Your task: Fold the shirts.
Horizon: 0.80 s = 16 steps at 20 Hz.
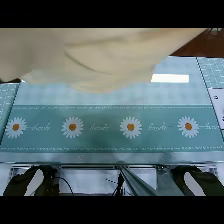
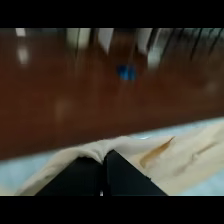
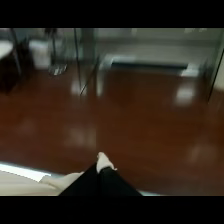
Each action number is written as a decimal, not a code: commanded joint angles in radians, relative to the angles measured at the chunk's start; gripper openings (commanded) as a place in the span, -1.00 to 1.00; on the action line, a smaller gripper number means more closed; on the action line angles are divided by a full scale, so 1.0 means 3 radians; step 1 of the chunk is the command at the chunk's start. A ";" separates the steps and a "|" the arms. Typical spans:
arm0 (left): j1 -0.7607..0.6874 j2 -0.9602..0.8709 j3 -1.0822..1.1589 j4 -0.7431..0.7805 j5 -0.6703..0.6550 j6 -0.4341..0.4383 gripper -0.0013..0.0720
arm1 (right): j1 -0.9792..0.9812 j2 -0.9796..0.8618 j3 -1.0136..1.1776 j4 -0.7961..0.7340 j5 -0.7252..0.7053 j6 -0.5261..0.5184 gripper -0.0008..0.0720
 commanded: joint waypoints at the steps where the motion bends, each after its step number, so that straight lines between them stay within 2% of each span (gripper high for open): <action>1: 0.0001 0.0182 0.1066 0.0196 0.0261 -0.0275 -0.90 | -0.0003 0.0342 0.0804 -0.0584 -0.0093 0.0504 -0.92; 3: 0.0000 0.0212 0.1354 0.0369 0.0064 -0.0446 -0.90 | -0.0001 0.0432 0.1148 -0.0825 0.0058 0.0688 -0.92; 6: 0.0000 0.0312 0.1459 0.0528 -0.0479 -0.0790 -0.90 | -0.0001 0.0487 0.1554 -0.1095 0.0861 0.0856 -0.92; 9: 0.0000 0.0375 0.1459 0.0782 -0.1413 -0.1010 -0.90 | -0.0001 0.0497 0.1719 -0.1474 0.1751 0.0846 -0.92; 12: 0.0000 0.0366 0.1403 0.1113 -0.2187 -0.1064 -0.90 | -0.0001 0.0432 0.1719 -0.1858 0.2734 0.0610 -0.92; 13: 0.0000 0.0367 0.1308 0.1143 -0.2324 -0.1073 -0.90 | 0.0022 0.0365 0.1715 -0.1845 0.3090 0.0643 -0.92; 16: -0.0006 0.0371 0.0689 0.0902 -0.2318 -0.1118 -0.90 | 0.0244 0.0220 0.1419 -0.1637 0.3320 0.0726 -0.92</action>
